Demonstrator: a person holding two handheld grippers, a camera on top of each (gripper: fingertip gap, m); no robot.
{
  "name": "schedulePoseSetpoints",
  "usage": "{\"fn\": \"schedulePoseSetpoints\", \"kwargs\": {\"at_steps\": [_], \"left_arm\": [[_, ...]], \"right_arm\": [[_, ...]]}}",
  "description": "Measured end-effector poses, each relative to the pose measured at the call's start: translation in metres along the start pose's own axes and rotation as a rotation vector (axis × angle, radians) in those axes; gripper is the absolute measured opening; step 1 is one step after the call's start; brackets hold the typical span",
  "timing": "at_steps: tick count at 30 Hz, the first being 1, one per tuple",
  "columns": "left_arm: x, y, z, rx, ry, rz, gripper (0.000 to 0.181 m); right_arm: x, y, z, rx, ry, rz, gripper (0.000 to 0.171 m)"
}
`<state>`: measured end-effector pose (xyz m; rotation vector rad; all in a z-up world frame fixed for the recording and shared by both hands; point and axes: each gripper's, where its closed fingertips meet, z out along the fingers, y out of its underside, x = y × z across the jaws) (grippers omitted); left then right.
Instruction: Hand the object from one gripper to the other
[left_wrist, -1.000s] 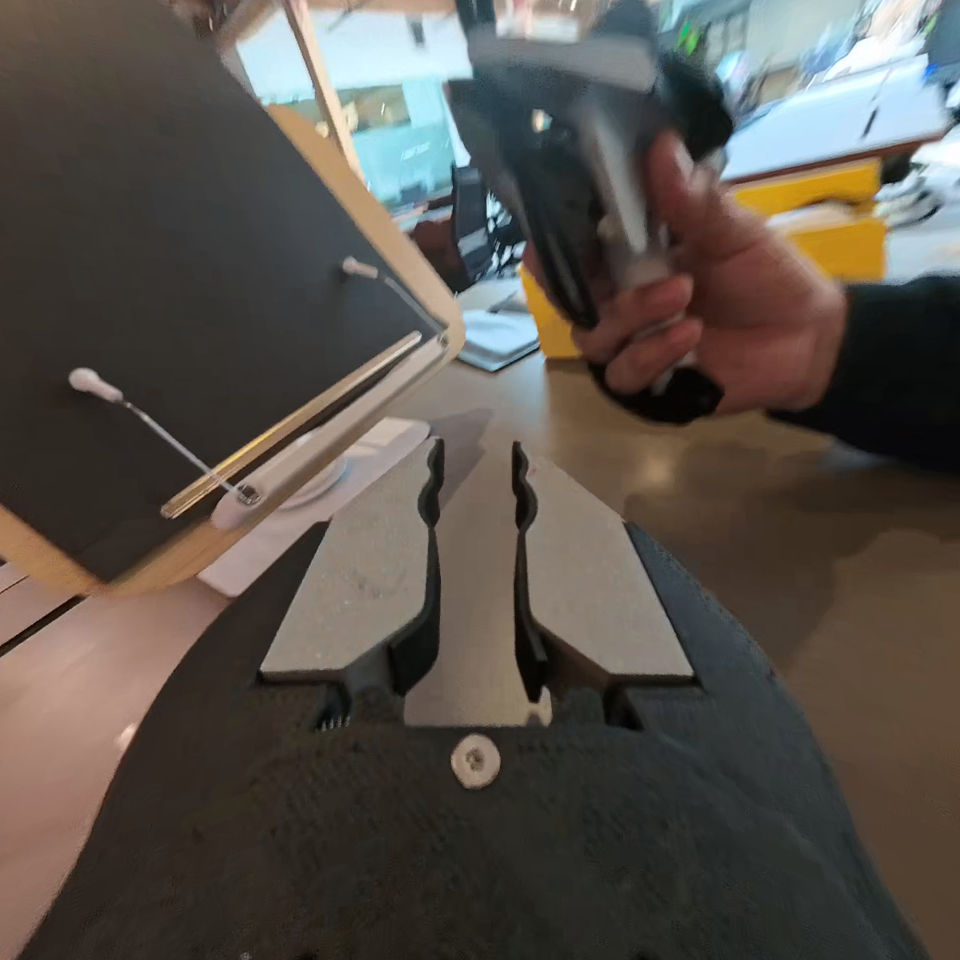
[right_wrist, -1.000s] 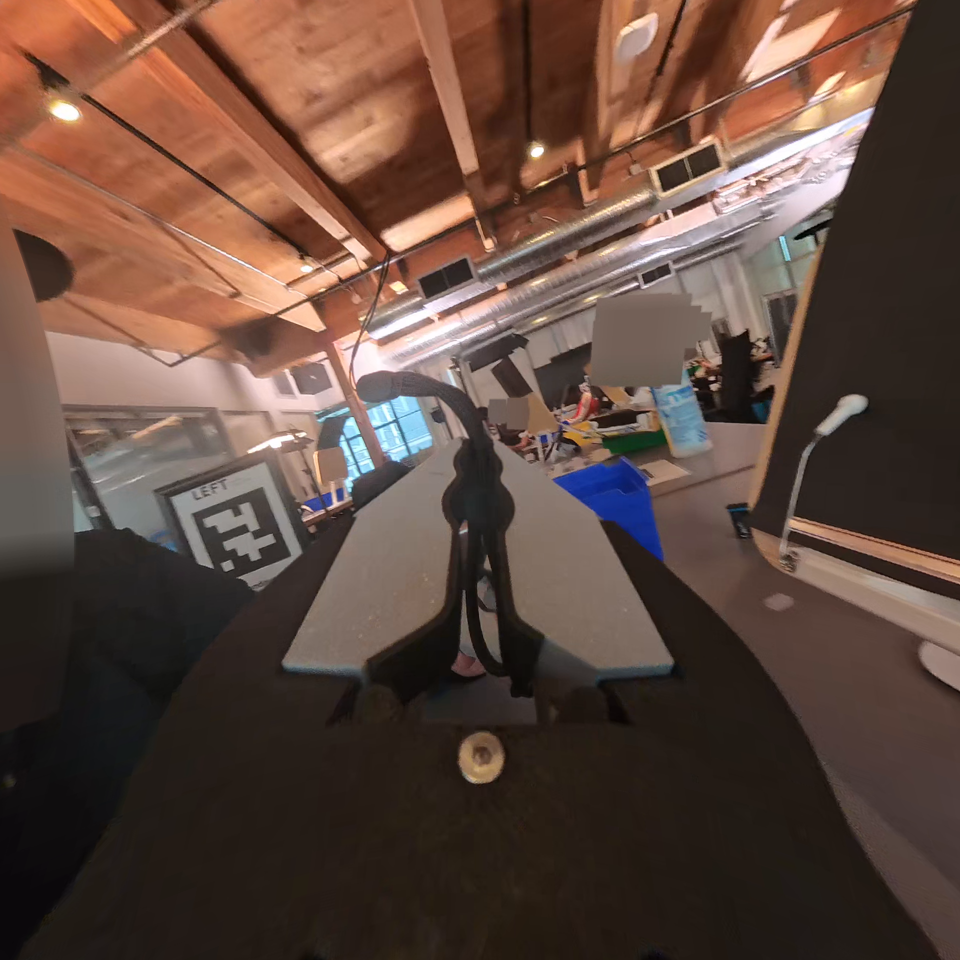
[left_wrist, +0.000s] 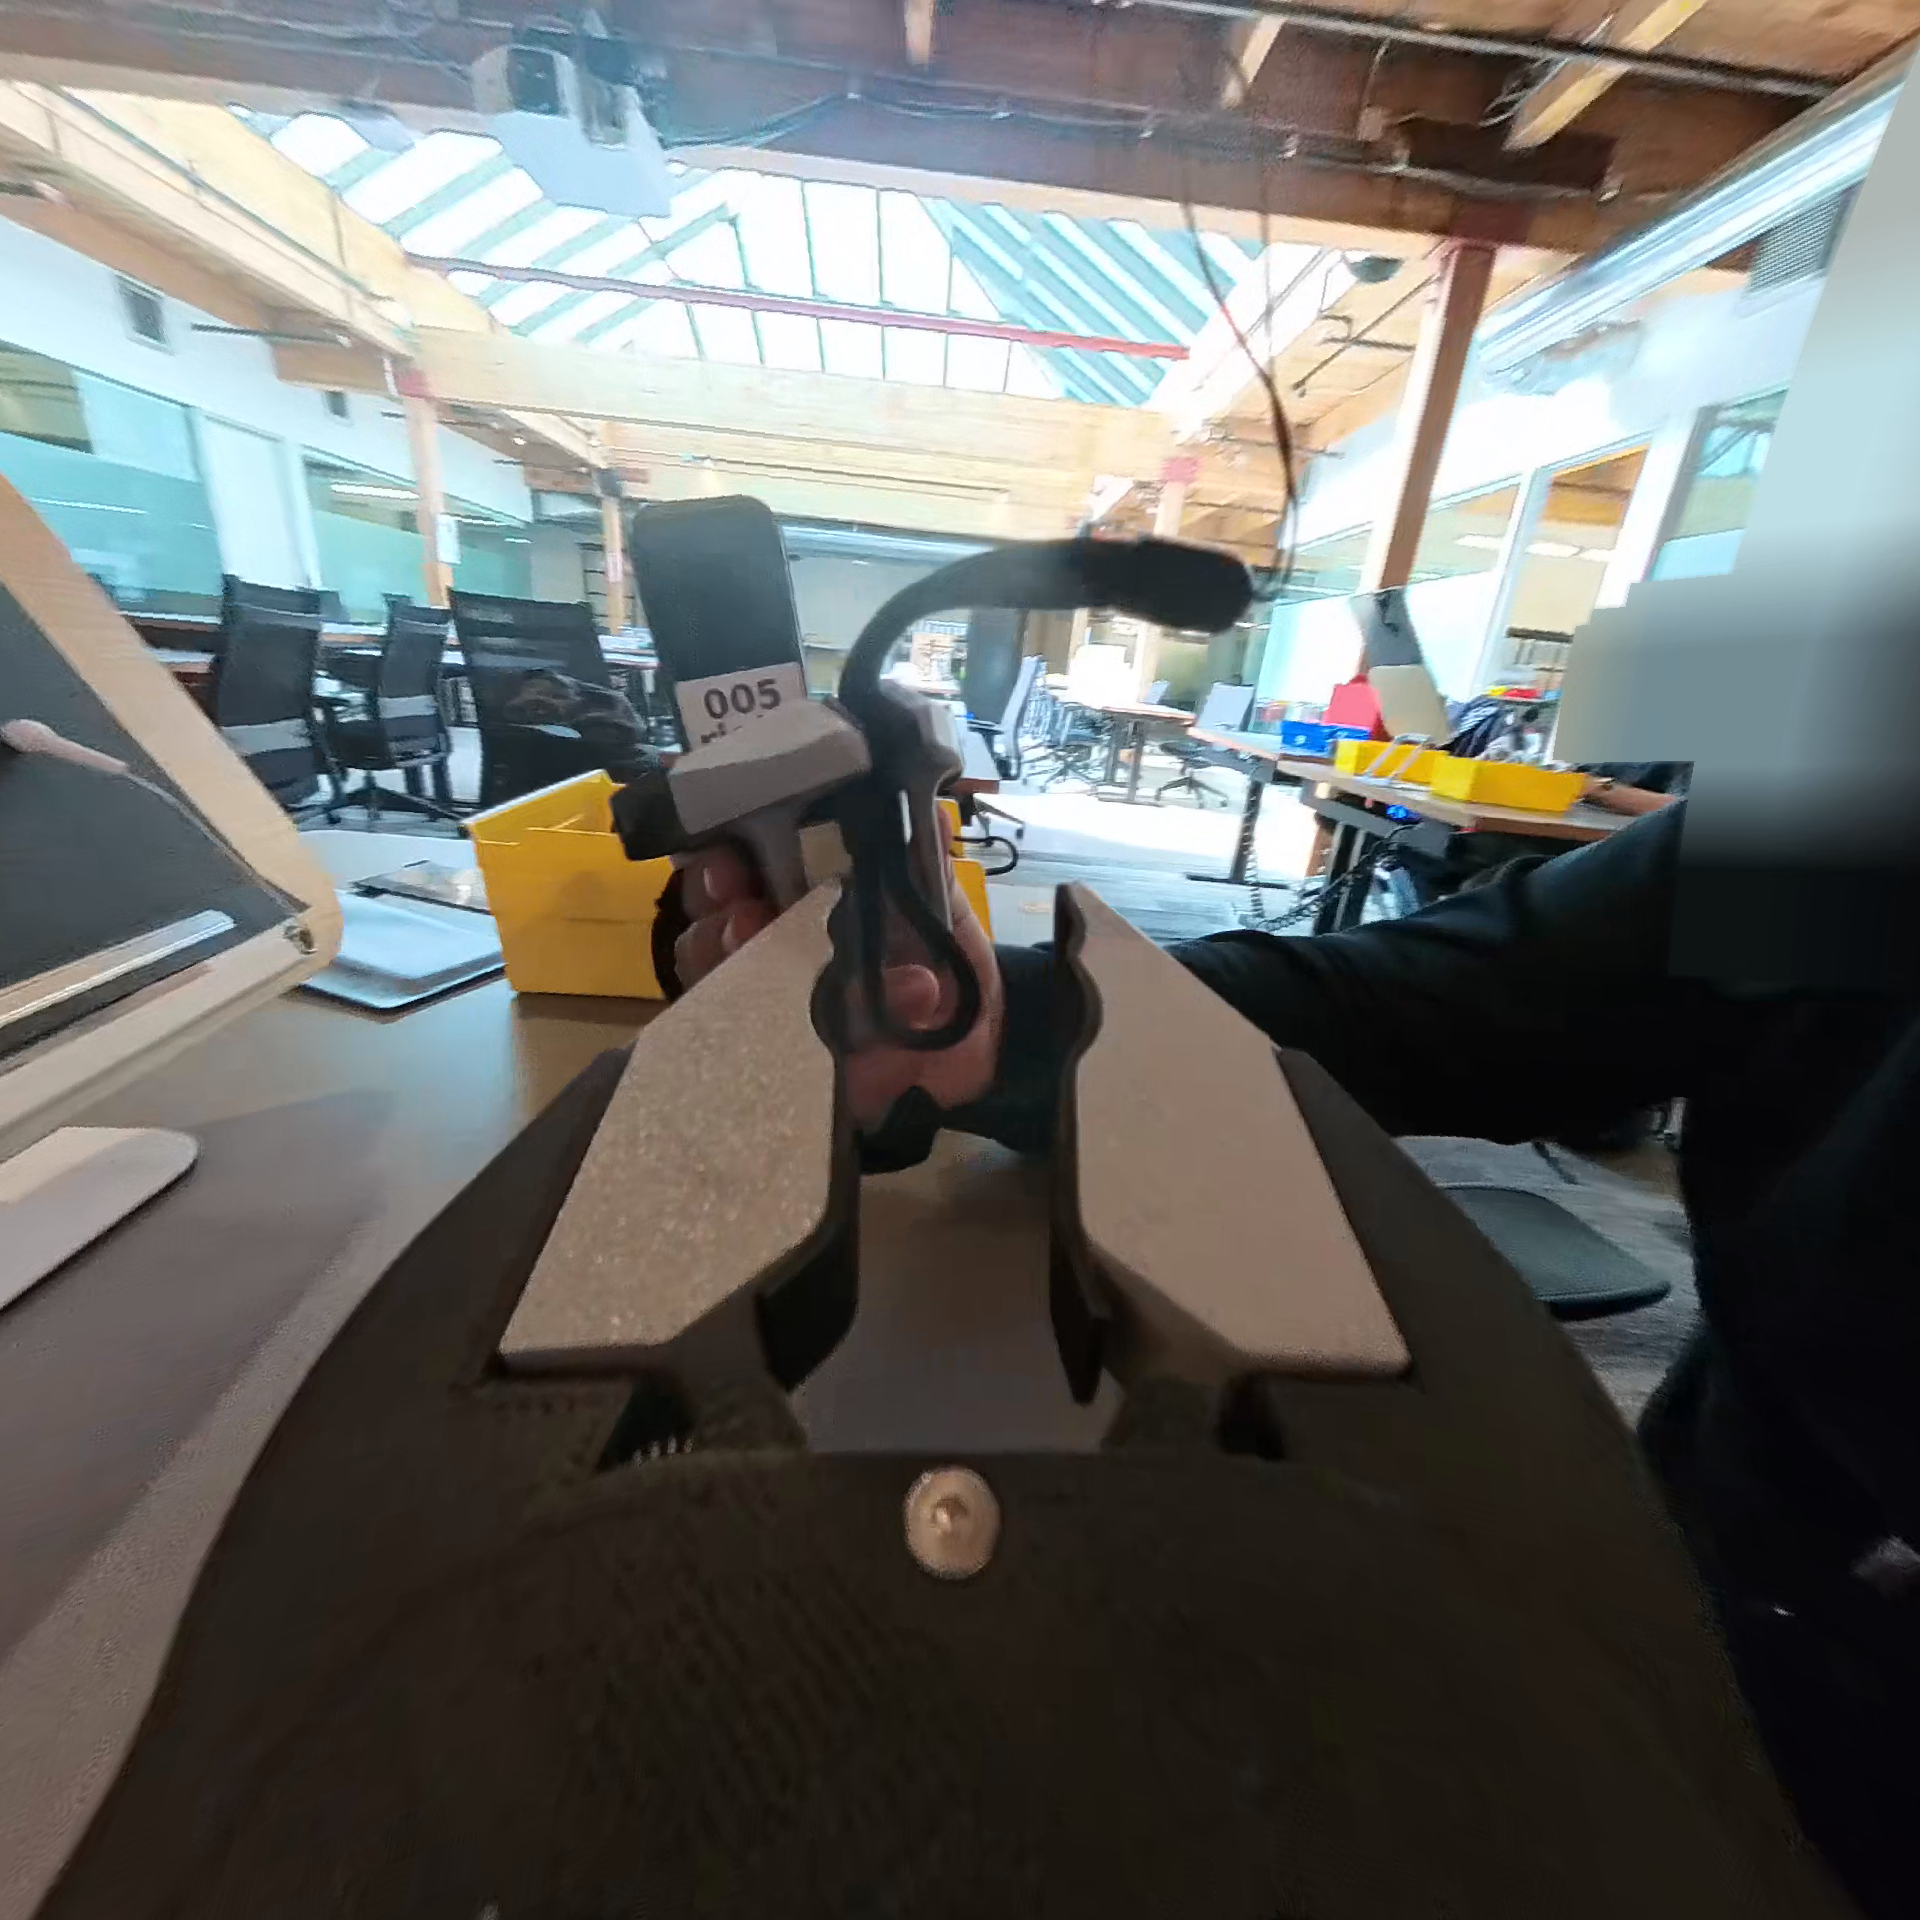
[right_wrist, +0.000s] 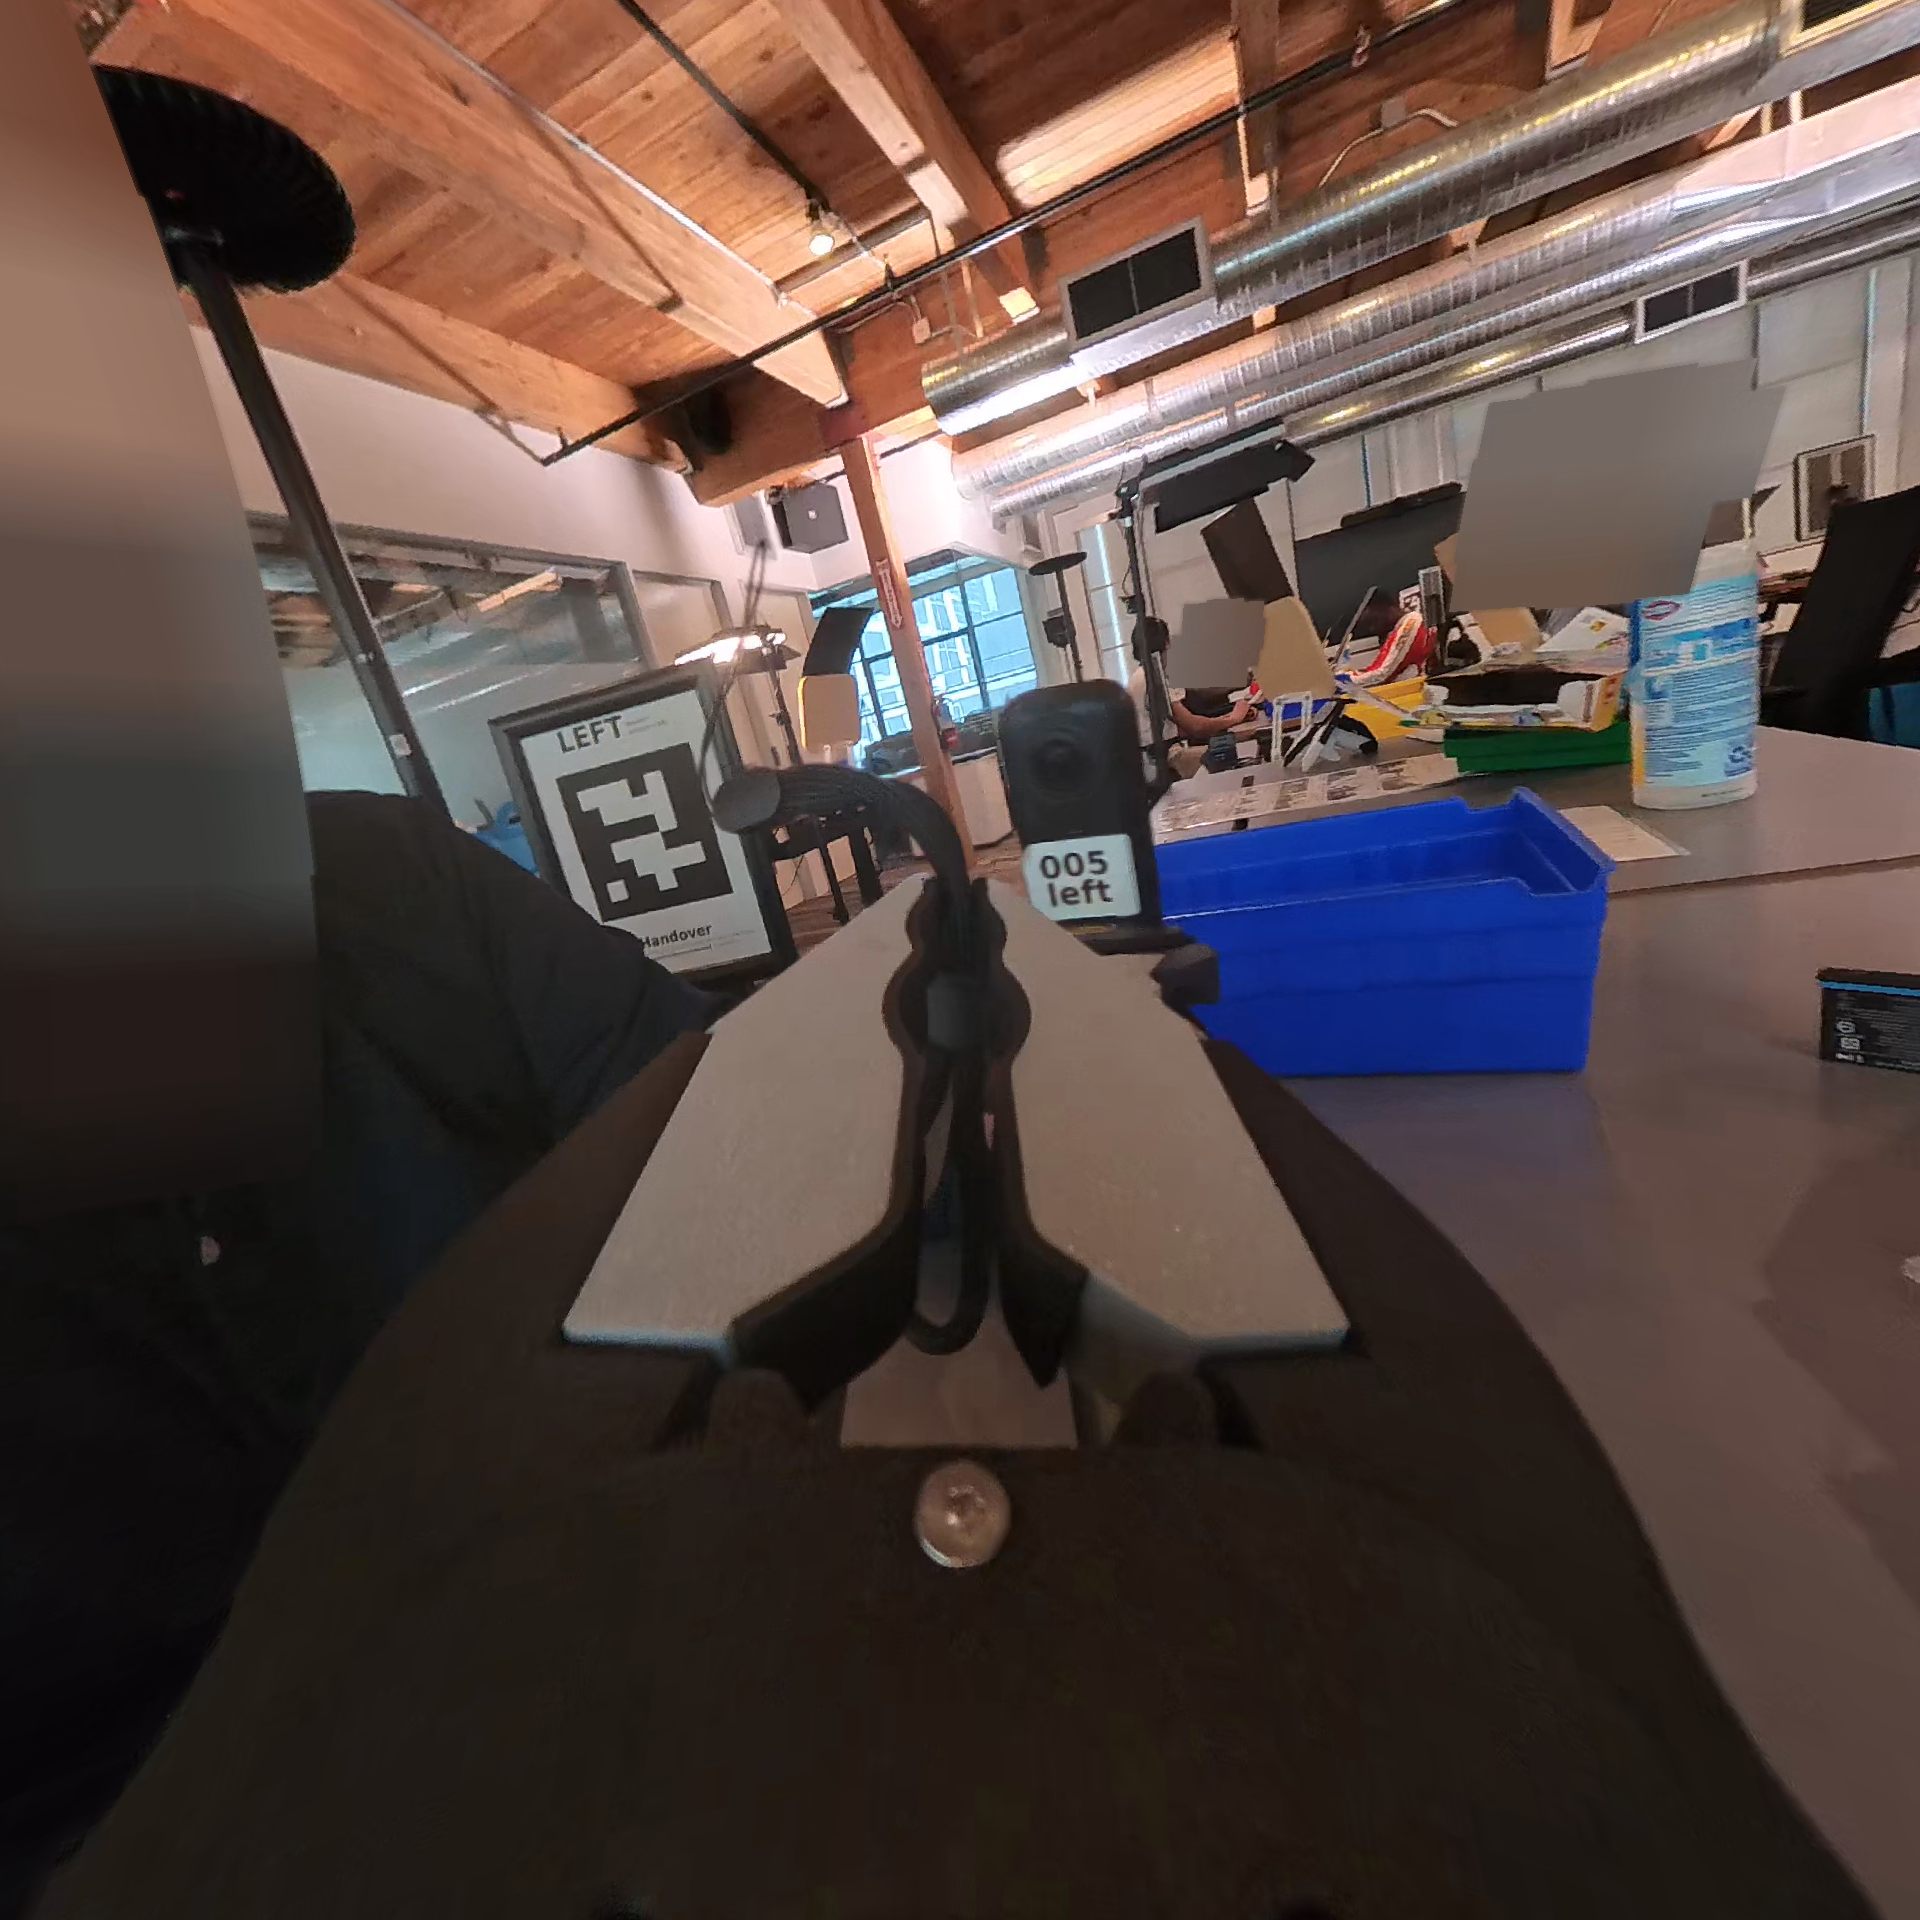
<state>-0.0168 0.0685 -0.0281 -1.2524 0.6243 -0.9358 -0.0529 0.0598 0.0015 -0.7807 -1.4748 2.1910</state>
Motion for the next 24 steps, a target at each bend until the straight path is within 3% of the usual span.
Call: {"fn": "schedulePoseSetpoints", "kwargs": {"at_steps": [3,5,9,14,16,17,21,24], "left_arm": [[-0.002,0.0,0.001,0.002,-0.021,0.011,0.026],[-0.011,0.001,0.0,-0.007,-0.073,0.034,0.006],[-0.04,0.013,-0.006,-0.116,-0.224,0.062,0.004],[-0.12,0.056,-0.051,-0.49,-0.742,0.302,0.003],[-0.135,0.061,-0.068,-0.613,-0.872,0.443,0.003],[-0.139,0.061,-0.074,-0.667,-0.911,0.532,0.003],[-0.142,0.067,-0.075,-0.835,-0.915,0.829,0.004],[-0.138,0.073,-0.068,-0.875,-0.882,0.891,0.004]], "right_arm": [[-0.004,0.006,0.004,-0.045,-0.01,-0.01,0.001],[-0.004,0.01,0.006,-0.062,-0.005,-0.021,0.001],[0.027,0.013,-0.008,-0.13,0.17,-0.037,0.003],[0.111,0.048,-0.072,-0.437,0.729,-0.024,0.003],[0.139,0.057,-0.118,-0.585,1.022,-0.057,0.002],[0.143,0.058,-0.13,-0.638,1.084,-0.083,0.002],[0.142,0.04,-0.14,-0.633,1.169,-0.165,0.013],[0.125,0.035,-0.104,-0.601,0.991,-0.258,0.022]]}}
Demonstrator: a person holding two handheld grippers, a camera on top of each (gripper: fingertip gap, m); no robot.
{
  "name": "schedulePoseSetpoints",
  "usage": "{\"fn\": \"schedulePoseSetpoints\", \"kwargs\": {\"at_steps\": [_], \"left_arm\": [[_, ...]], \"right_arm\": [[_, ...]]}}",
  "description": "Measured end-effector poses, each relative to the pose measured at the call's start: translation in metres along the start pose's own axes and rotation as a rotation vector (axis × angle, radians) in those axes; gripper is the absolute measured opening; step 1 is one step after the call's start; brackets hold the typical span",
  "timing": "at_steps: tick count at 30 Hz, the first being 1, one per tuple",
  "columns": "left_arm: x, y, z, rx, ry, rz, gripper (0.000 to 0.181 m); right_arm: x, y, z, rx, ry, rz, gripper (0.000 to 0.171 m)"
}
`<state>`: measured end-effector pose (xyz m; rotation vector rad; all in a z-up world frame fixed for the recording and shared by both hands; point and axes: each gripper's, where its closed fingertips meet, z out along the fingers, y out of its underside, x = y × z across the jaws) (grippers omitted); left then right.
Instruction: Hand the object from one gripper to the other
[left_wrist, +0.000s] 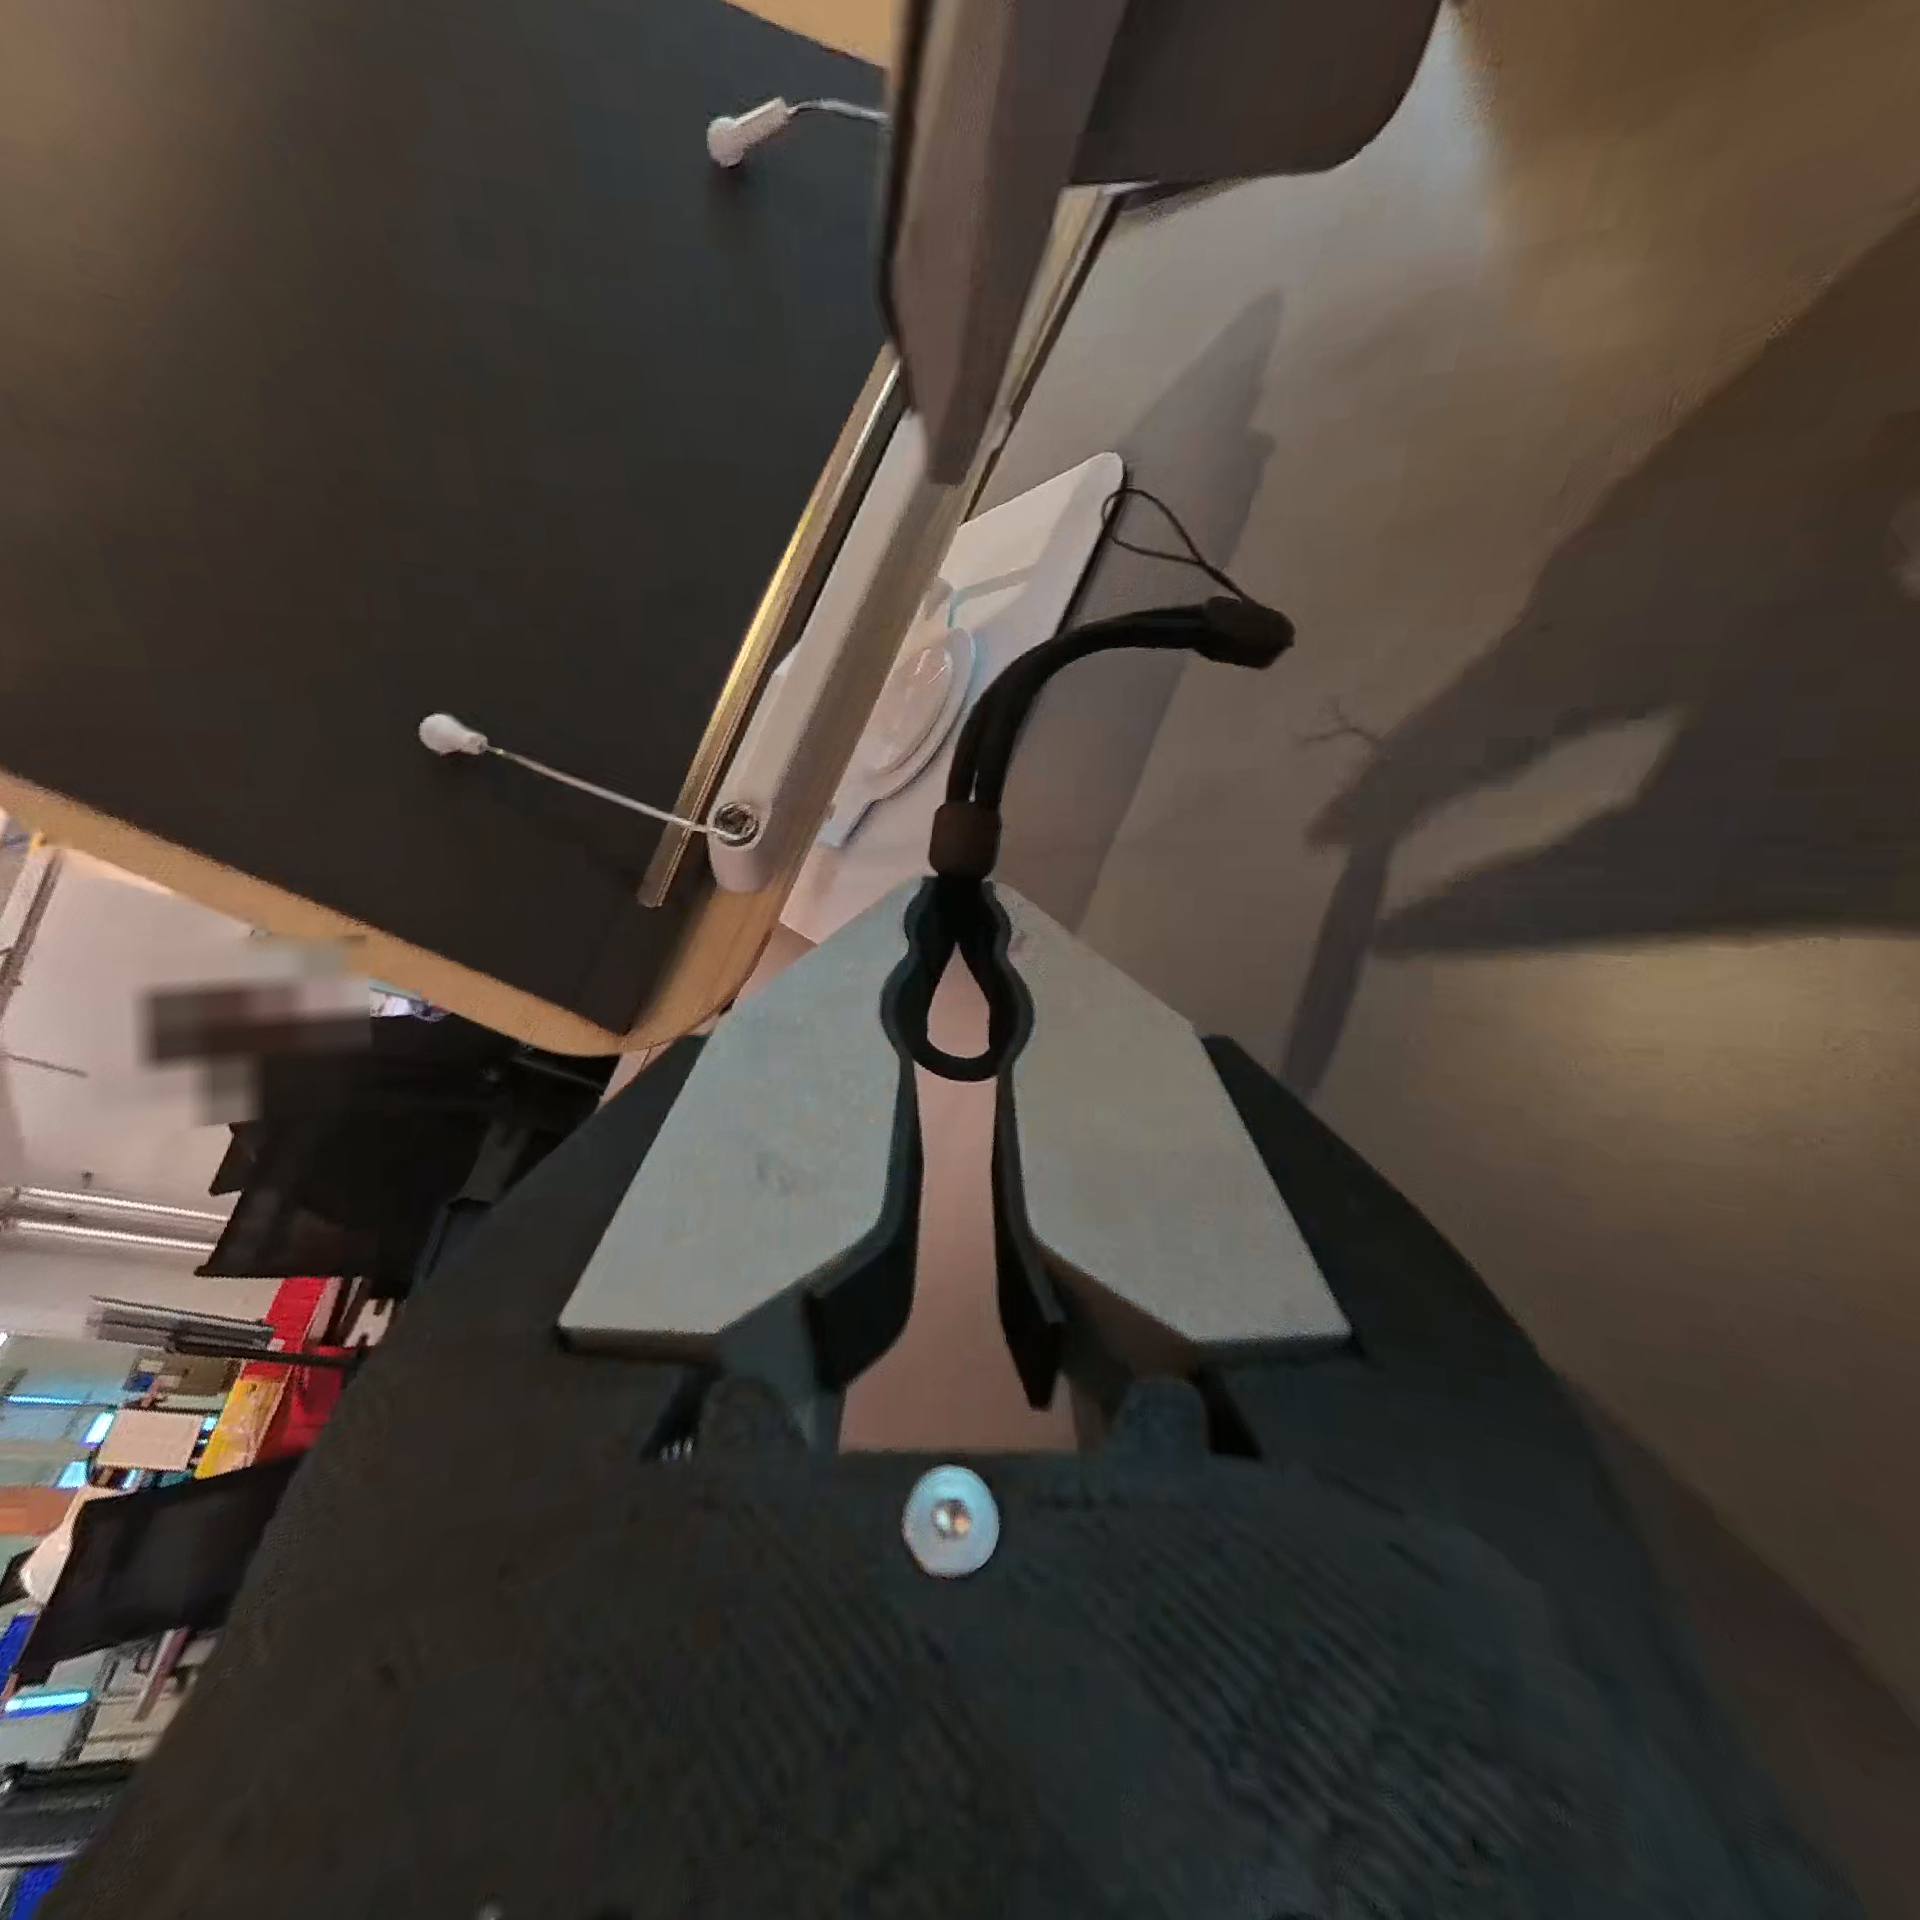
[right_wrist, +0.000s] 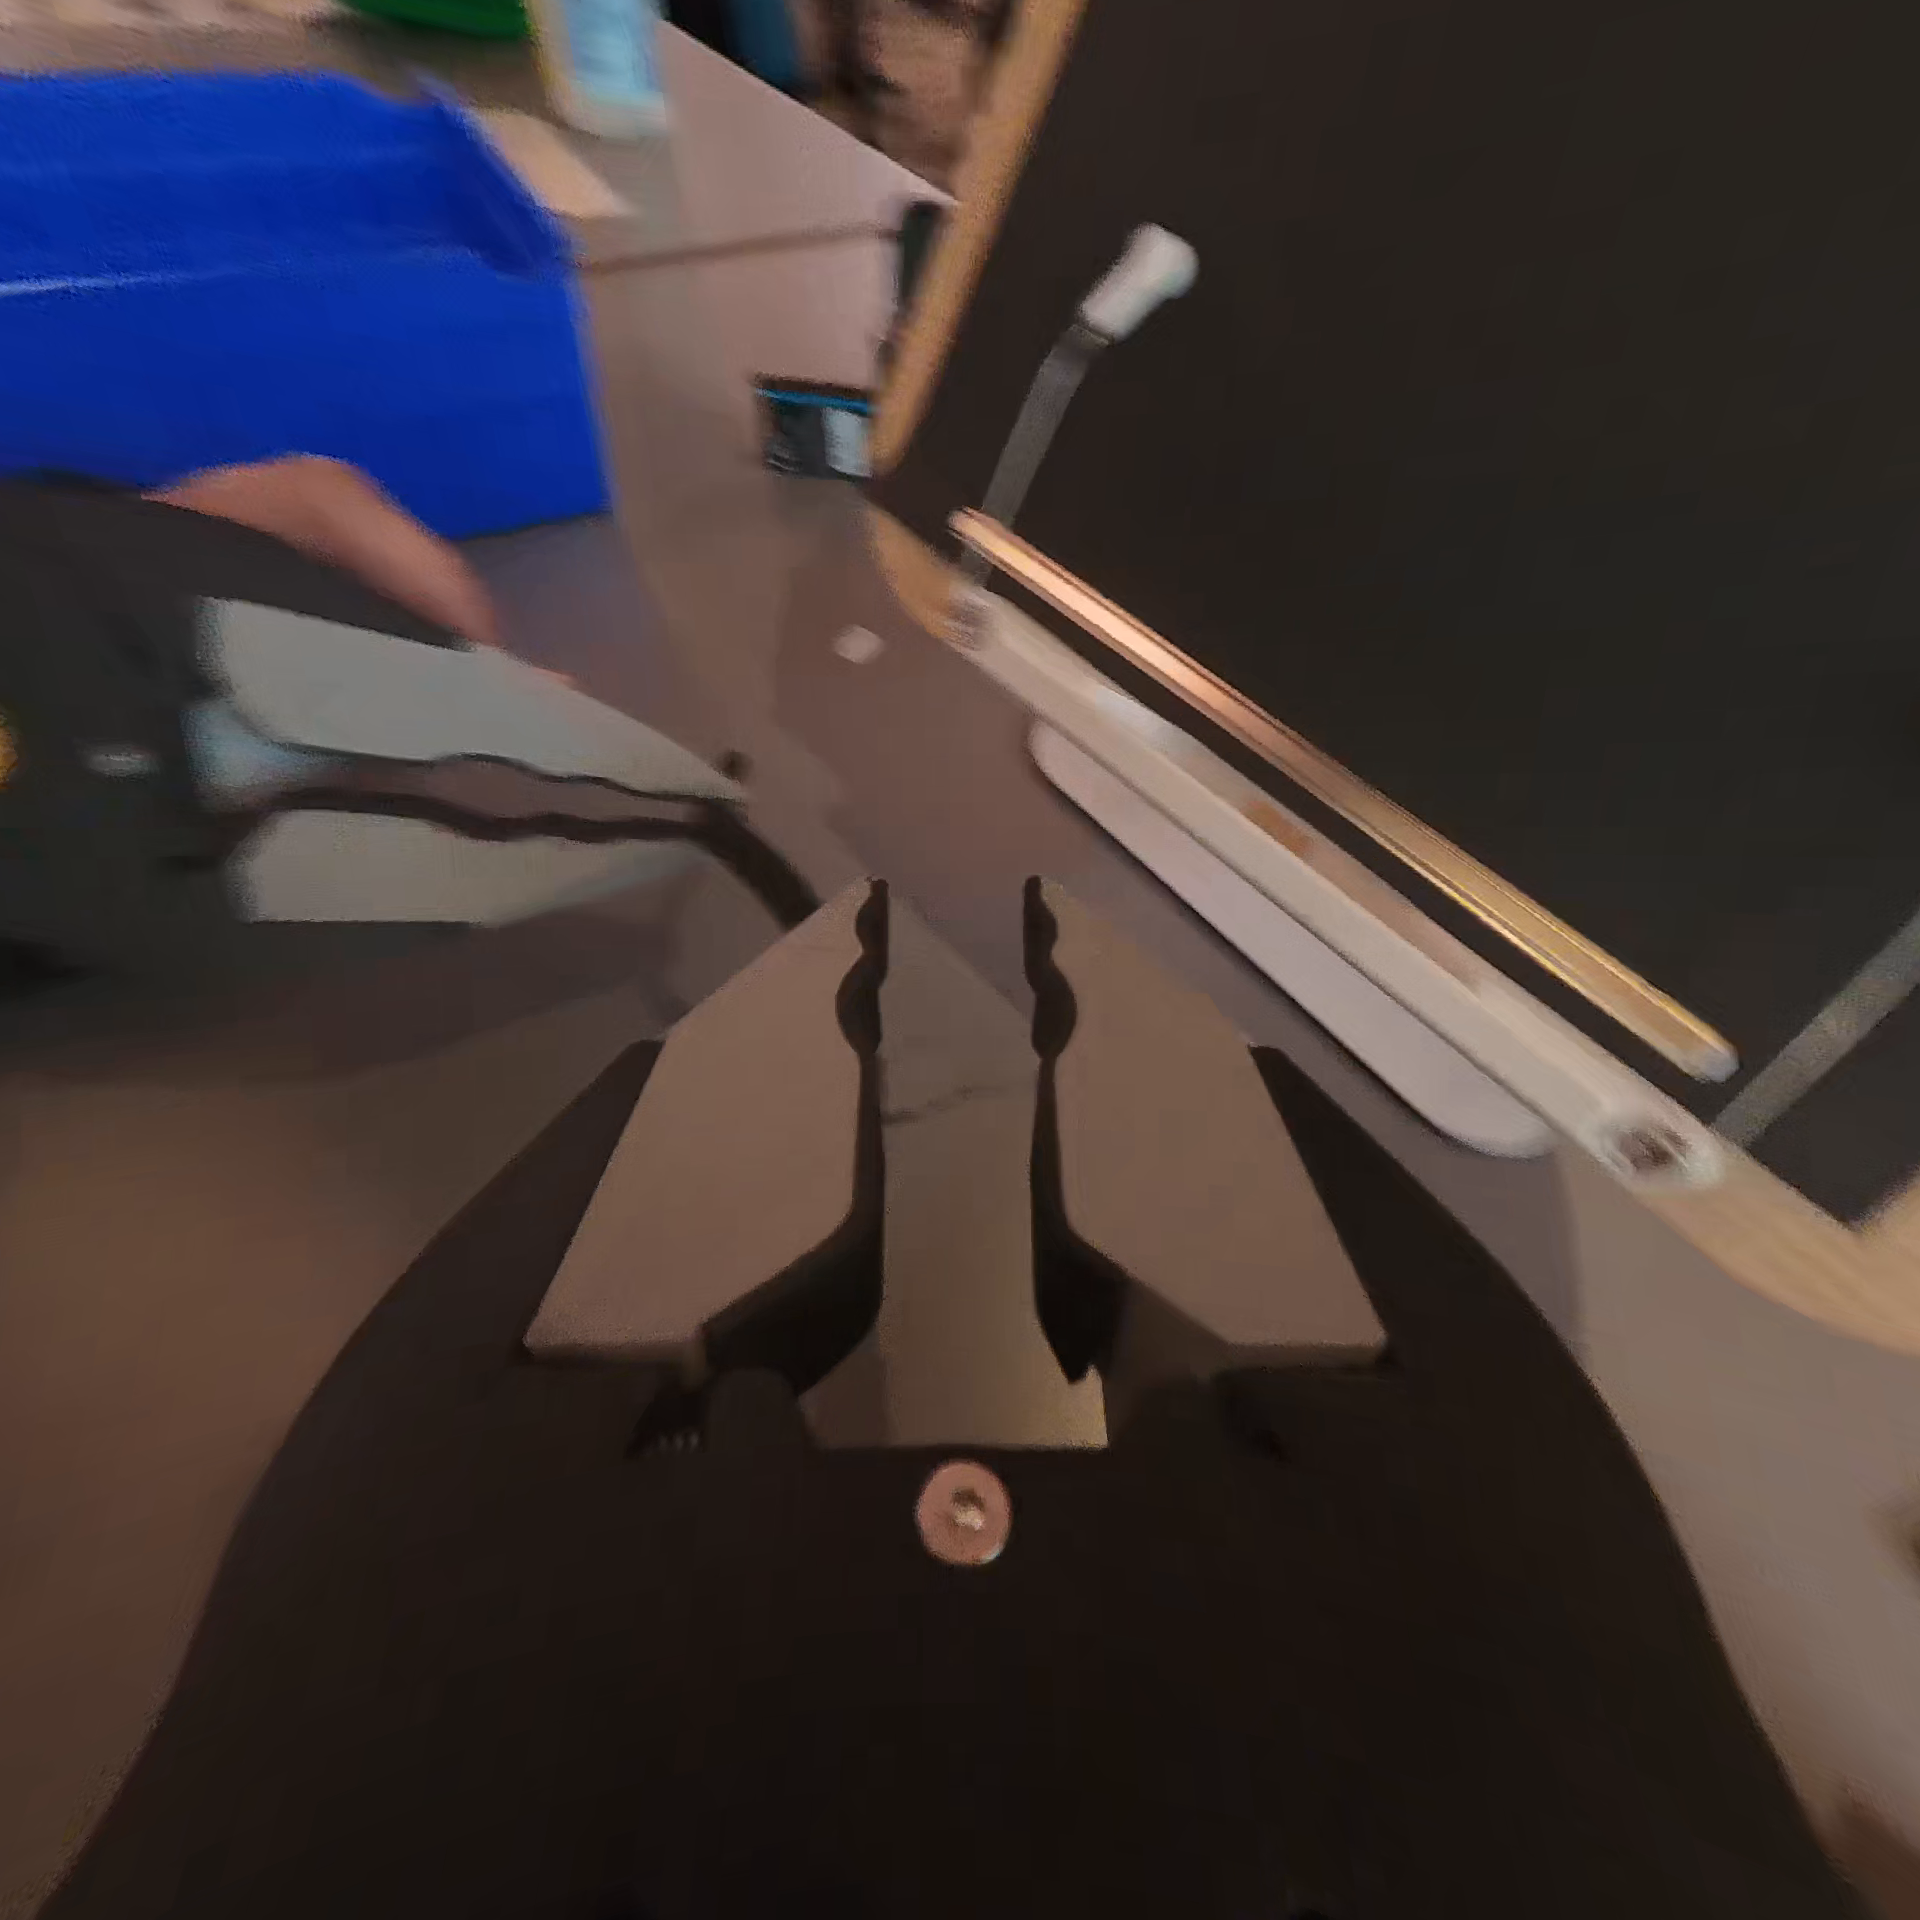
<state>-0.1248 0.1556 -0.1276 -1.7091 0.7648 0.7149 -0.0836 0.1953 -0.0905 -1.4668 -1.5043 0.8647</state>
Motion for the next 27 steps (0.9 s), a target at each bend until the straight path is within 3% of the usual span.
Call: {"fn": "schedulePoseSetpoints", "kwargs": {"at_steps": [2,4,6,9,15,19,23,27], "left_arm": [[0.003,-0.003,0.0,0.013,0.006,0.005,0.004],[0.005,-0.01,-0.002,0.051,0.014,0.022,0.004],[0.008,-0.018,-0.006,0.096,0.015,0.055,0.004],[0.013,-0.023,-0.008,0.121,0.034,0.06,0.005],[0.003,-0.022,-0.006,0.146,0.027,-0.124,0.015],[-0.003,-0.016,-0.006,0.133,0.005,-0.148,0.019],[-0.001,-0.022,-0.008,0.159,-0.003,-0.149,0.013],[0.008,-0.034,-0.011,0.26,0.069,-0.24,0.01]], "right_arm": [[-0.033,0.002,0.005,-0.03,-0.13,-0.084,0.018],[-0.041,0.015,0.016,-0.11,-0.097,-0.18,0.026],[-0.046,0.023,0.025,-0.143,-0.063,-0.257,0.023],[-0.055,0.032,0.032,-0.178,-0.077,-0.29,0.005],[-0.032,0.027,0.026,-0.161,0.008,-0.216,0.0],[0.0,0.002,0.005,0.02,0.022,0.026,0.0],[0.005,-0.049,-0.036,0.409,-0.19,0.266,0.0],[0.008,-0.067,-0.064,0.584,-0.392,0.428,0.0]]}}
